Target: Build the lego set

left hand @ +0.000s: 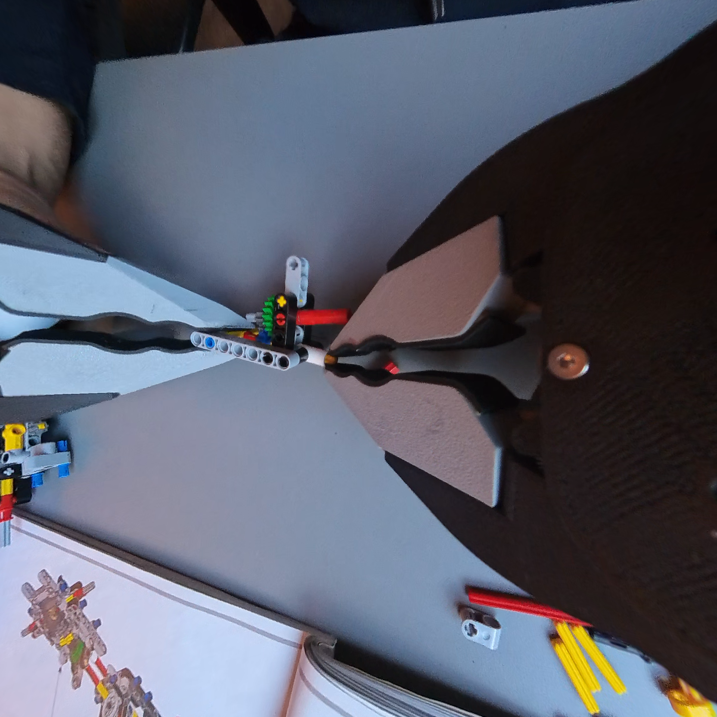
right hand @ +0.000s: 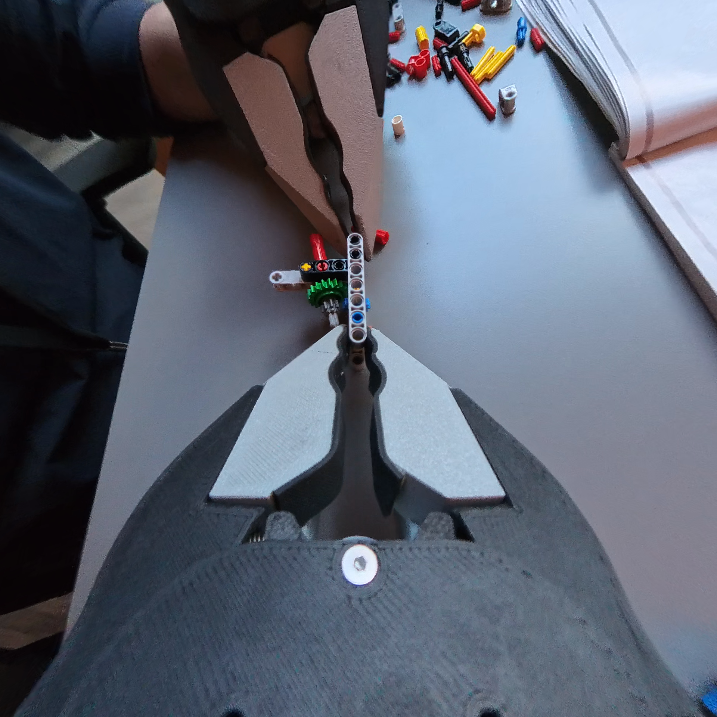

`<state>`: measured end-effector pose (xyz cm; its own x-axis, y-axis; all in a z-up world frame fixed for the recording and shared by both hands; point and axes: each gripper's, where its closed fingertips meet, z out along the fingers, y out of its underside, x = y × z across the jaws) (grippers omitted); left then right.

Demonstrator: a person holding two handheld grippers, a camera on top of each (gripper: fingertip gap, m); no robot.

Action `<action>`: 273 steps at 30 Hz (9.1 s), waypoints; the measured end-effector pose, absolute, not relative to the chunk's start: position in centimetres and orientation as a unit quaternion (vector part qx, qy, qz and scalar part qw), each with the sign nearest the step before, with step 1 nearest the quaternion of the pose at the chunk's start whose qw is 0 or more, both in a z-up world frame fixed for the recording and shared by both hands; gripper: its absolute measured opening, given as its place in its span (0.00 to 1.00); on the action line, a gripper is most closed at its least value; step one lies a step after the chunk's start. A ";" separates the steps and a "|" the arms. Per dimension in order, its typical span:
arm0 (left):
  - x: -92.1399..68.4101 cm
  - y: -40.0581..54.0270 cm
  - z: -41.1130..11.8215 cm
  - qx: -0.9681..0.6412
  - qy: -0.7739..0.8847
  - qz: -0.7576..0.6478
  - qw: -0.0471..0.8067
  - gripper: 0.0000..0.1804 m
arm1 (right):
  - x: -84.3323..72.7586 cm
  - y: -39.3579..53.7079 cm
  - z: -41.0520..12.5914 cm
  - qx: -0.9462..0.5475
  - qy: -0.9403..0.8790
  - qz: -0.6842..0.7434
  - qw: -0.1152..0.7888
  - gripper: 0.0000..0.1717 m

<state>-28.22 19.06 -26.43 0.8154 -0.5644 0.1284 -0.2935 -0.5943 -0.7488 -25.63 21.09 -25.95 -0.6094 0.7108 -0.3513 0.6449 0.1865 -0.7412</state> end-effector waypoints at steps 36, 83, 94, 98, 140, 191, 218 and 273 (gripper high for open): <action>-30.1 18.0 -27.0 -0.911 0.187 -0.173 0.324 0.09 | -25.5 20.8 -26.0 -0.431 -0.774 0.462 0.040 0.02; -29.2 17.3 -25.8 -0.817 0.403 0.026 0.412 0.01 | -25.3 20.4 -26.0 -0.424 -0.779 0.460 0.042 0.02; -28.9 16.9 -25.8 -0.831 0.395 0.006 0.393 0.01 | -25.2 20.4 -26.0 -0.424 -0.779 0.460 0.042 0.02; -29.2 17.0 -25.9 -0.840 0.381 -0.001 0.386 0.01 | -25.2 20.4 -26.0 -0.422 -0.780 0.460 0.042 0.02; -28.8 16.5 -25.6 -0.861 0.325 -0.160 0.357 0.01 | -25.1 20.0 -26.0 -0.414 -0.786 0.457 0.045 0.02; -28.9 16.4 -25.2 -0.890 0.305 -0.193 0.279 0.01 | -25.2 20.0 -26.0 -0.413 -0.786 0.458 0.044 0.02; -28.5 16.5 -25.6 -0.891 0.301 -0.203 0.272 0.01 | -25.1 19.9 -26.0 -0.410 -0.788 0.457 0.045 0.02; -28.7 14.7 -25.9 -0.902 0.304 -0.202 0.231 0.01 | -24.5 21.1 -25.7 -0.397 -0.795 0.456 0.054 0.09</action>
<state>-28.73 14.72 -25.91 0.7337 -0.6418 0.2229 -0.4552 -0.7080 -0.5400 -24.45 21.14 -25.65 -0.6791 0.6803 -0.2756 0.5811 0.2689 -0.7681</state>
